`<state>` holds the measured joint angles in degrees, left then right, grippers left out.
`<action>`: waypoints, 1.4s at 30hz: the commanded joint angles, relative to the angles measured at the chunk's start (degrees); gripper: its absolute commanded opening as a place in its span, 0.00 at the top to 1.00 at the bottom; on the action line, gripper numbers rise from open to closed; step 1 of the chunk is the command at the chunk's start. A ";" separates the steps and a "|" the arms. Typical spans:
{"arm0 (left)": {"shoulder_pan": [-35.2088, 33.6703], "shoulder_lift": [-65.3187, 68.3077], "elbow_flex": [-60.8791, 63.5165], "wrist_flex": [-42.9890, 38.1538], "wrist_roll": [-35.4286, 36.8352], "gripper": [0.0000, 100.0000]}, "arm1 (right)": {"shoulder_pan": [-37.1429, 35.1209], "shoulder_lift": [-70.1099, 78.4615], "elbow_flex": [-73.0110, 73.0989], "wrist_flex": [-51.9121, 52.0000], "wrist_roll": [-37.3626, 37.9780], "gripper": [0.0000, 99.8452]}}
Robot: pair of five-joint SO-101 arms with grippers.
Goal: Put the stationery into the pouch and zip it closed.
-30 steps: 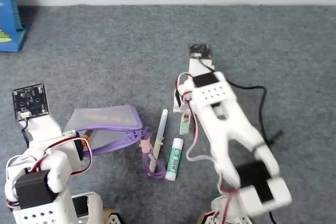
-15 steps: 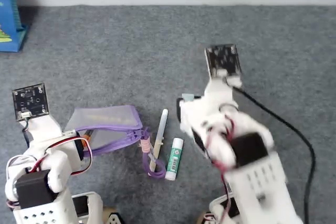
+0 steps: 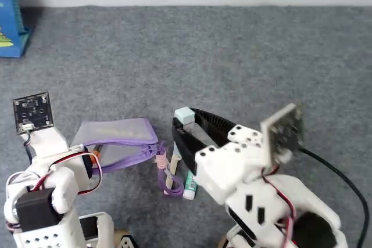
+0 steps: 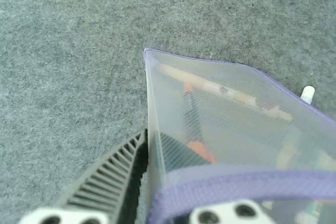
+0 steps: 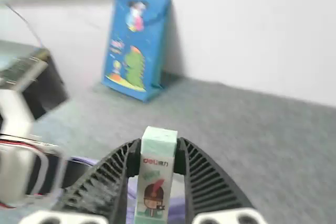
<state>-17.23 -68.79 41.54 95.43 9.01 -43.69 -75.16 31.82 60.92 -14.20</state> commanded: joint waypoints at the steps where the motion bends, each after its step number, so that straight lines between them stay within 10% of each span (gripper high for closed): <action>1: 0.00 0.97 -3.91 0.18 0.62 0.99 | -4.00 -2.68 1.05 -6.11 0.26 0.99; 28: 0.09 20.22 -15.25 4.92 3.43 0.99 | -14.11 -11.47 43.34 -65.80 8.35 0.99; 42: -0.09 19.96 -13.14 4.92 3.43 0.99 | -13.14 15.96 37.19 -82.77 8.53 0.99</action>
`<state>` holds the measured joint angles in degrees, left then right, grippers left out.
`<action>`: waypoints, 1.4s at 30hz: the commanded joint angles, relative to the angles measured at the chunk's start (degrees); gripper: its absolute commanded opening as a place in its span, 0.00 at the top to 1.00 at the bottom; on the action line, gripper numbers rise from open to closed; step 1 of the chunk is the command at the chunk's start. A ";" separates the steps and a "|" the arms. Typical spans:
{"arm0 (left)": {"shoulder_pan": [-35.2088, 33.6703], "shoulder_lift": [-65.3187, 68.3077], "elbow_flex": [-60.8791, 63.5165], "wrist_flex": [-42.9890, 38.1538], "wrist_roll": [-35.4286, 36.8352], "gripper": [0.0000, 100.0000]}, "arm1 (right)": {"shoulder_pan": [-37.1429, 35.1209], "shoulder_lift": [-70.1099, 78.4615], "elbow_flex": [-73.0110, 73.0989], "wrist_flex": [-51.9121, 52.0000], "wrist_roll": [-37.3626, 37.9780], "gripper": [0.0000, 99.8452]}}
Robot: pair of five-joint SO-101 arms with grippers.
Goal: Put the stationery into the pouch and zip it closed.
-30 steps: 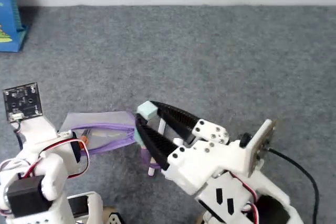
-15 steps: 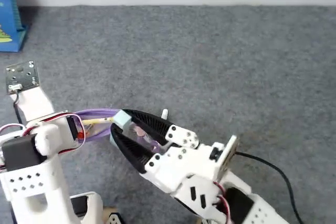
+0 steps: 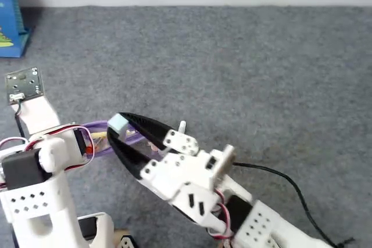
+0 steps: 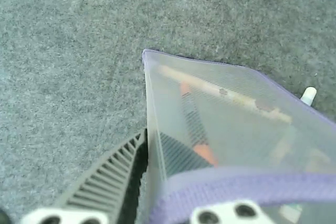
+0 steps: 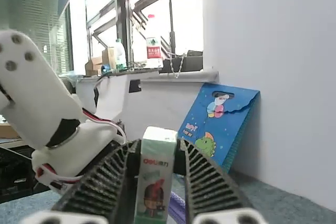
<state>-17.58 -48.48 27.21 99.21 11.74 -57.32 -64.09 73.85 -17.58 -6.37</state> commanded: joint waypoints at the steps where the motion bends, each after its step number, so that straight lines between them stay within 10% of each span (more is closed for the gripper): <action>1: 0.26 -0.35 1.19 1.14 0.70 0.99 | 0.92 6.55 -4.92 -5.76 0.70 0.99; 10: 0.26 -0.35 1.19 1.14 0.70 0.99 | 2.68 12.53 -4.48 -6.73 1.05 0.98; 15: 0.26 -0.35 1.19 1.14 0.70 0.99 | 2.42 8.48 -5.45 1.98 1.05 0.77; 32: 0.00 -0.35 1.19 1.14 0.70 0.99 | 16.40 -9.01 -24.70 69.32 -12.84 0.83; 42: -2.99 -0.35 1.10 1.14 0.70 0.99 | 24.57 2.42 -24.53 87.60 -17.67 0.83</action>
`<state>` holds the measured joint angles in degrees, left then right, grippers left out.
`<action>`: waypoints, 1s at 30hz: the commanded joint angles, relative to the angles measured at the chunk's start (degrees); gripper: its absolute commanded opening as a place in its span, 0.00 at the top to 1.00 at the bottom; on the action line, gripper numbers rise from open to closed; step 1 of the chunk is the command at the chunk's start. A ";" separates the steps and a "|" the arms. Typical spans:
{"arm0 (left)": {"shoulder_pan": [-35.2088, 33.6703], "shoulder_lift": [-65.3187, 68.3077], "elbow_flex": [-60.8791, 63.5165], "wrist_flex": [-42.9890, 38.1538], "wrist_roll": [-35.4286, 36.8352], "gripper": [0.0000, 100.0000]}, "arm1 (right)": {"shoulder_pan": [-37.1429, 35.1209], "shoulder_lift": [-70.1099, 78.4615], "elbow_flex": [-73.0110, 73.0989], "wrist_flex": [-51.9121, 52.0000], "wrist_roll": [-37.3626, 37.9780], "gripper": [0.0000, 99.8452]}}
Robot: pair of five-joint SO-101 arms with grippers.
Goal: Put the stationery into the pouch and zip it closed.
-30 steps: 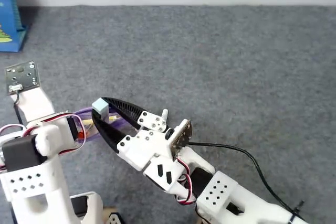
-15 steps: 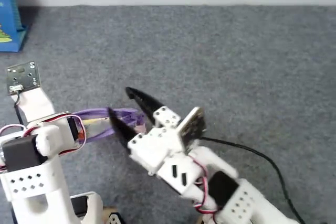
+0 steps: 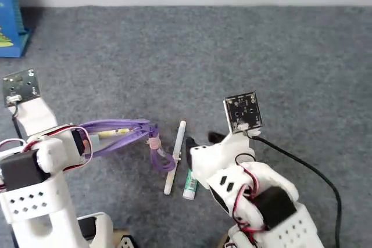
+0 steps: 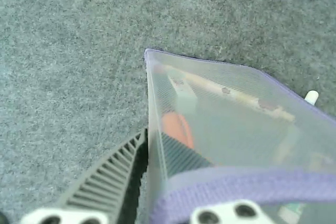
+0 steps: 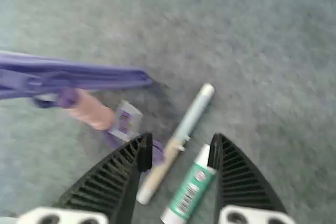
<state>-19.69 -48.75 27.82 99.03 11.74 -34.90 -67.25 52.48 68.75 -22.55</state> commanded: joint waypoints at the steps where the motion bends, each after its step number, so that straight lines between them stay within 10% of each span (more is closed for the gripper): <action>1: -0.88 -0.09 0.48 1.32 0.70 0.99 | 3.12 8.31 -3.16 1.01 -1.93 0.83; 14: -0.88 -0.09 0.57 1.32 0.70 0.99 | 6.02 43.56 -3.34 -13.76 -4.48 0.83; 30: -0.79 -0.09 2.07 1.05 0.70 0.99 | -0.31 50.33 -3.16 -22.20 -4.57 0.83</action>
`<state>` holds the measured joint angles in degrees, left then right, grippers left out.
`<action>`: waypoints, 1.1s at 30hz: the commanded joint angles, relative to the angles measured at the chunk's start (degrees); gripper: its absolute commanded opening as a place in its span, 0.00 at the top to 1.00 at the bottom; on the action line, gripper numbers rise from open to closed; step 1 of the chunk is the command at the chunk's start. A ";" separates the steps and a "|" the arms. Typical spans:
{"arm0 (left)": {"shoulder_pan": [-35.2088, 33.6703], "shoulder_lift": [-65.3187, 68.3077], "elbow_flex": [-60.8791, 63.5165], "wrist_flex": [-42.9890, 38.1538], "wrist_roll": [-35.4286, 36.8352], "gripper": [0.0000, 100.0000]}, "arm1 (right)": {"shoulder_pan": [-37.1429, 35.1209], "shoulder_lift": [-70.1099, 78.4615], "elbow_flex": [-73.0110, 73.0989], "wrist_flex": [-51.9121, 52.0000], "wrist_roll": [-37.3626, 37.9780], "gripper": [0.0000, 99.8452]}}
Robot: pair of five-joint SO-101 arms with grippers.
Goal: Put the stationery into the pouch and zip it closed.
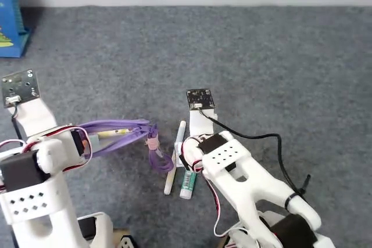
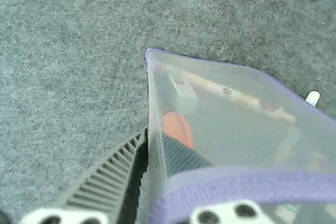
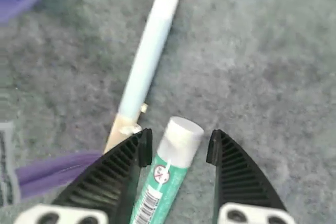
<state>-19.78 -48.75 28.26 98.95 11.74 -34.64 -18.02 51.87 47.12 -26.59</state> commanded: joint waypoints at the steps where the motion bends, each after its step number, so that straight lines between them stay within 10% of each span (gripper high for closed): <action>1: -0.70 -0.09 1.63 1.14 0.70 0.99 | -0.66 1.98 -2.55 0.04 -0.53 0.83; 19: -0.79 -0.09 1.63 1.32 0.70 0.99 | -0.31 1.45 -2.81 7.16 -1.76 0.99; 33: -0.62 -0.09 1.63 1.32 0.70 0.99 | -1.10 -49.71 -2.99 14.55 14.86 0.99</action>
<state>-19.78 -48.84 28.44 98.95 11.74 -34.64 -56.00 51.87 62.07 -16.40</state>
